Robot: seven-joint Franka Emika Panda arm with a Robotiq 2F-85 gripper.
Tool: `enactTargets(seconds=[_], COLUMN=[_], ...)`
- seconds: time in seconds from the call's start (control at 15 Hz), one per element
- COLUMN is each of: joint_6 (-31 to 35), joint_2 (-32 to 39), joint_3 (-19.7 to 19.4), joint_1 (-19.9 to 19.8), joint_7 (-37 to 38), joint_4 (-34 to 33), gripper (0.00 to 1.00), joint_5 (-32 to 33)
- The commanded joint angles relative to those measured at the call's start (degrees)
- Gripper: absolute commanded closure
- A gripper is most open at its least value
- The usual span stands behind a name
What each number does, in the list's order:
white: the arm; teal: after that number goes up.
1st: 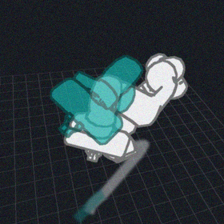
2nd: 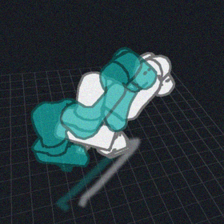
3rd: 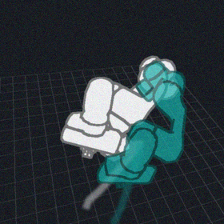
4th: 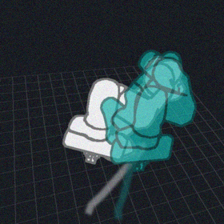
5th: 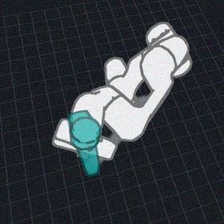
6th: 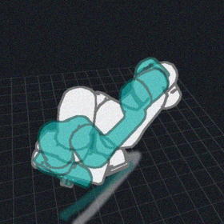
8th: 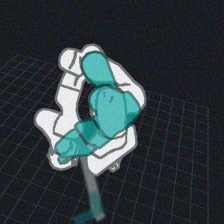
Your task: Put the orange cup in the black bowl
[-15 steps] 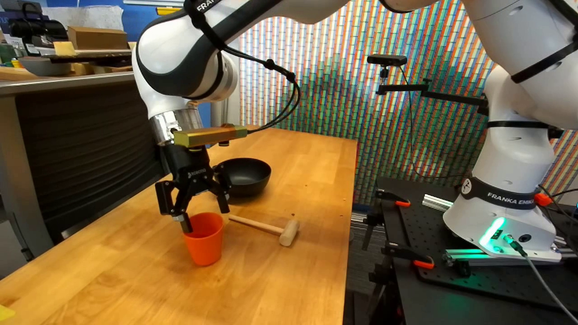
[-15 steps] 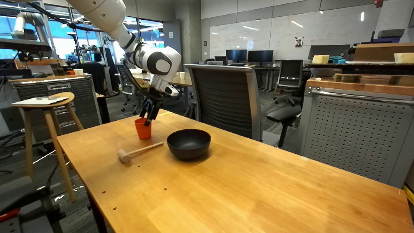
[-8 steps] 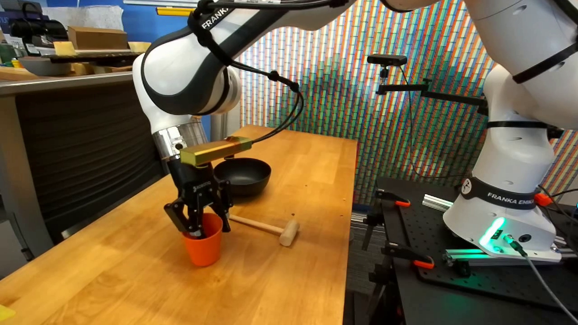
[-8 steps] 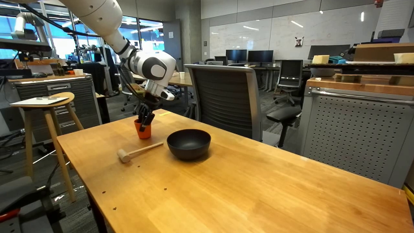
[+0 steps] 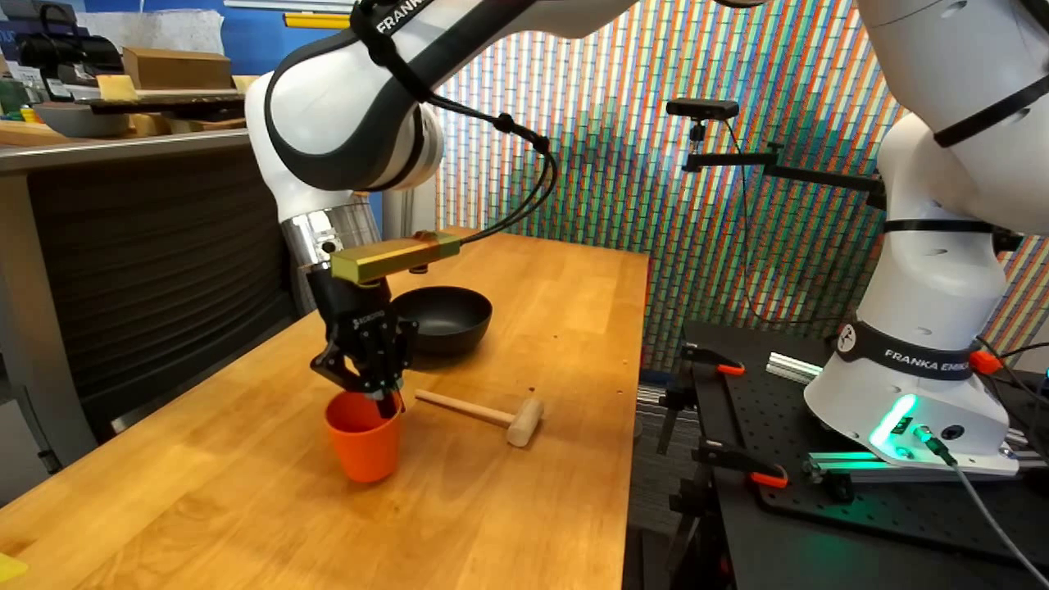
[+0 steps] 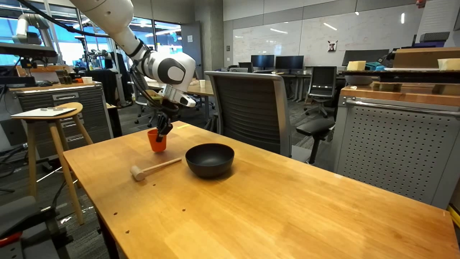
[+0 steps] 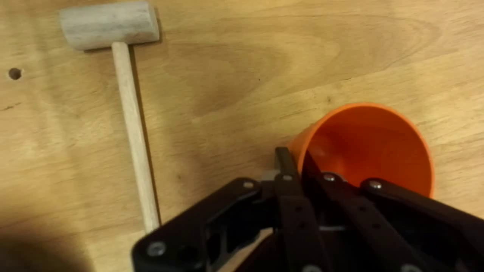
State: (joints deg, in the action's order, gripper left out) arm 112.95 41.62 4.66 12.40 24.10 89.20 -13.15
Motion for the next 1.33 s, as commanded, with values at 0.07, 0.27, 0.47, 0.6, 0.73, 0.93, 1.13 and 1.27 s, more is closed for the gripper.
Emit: enactTargets(seconds=[0.07, 0.27, 0.47, 0.6, 0.73, 0.93, 1.13, 1.27], joint_6=[0.4, 2.38, 4.08, 6.34, 9.97, 15.61, 21.08, 23.98], joint_2=[-8.34, -15.41, -21.63, -23.55, -23.54, -21.37, -20.76, -20.56], joint_3=[-3.43, -5.69, -7.11, -7.79, -8.19, -8.51, -8.65, -8.69], joint_1=[0.98, -0.21, -2.13, -3.19, -4.15, -6.24, -8.78, -10.22], joint_7=[5.25, 10.66, 15.39, 19.28, 23.32, 27.99, 30.67, 31.18], joint_4=[3.82, 8.45, 13.39, 15.85, 17.42, 18.78, 21.87, 23.85], gripper=[0.93, 0.94, 0.95, 0.95, 0.96, 0.96, 0.96, 0.96], joint_5=[4.24, 4.55, 3.21, 3.61, 3.8, 1.99, -1.32, -3.4])
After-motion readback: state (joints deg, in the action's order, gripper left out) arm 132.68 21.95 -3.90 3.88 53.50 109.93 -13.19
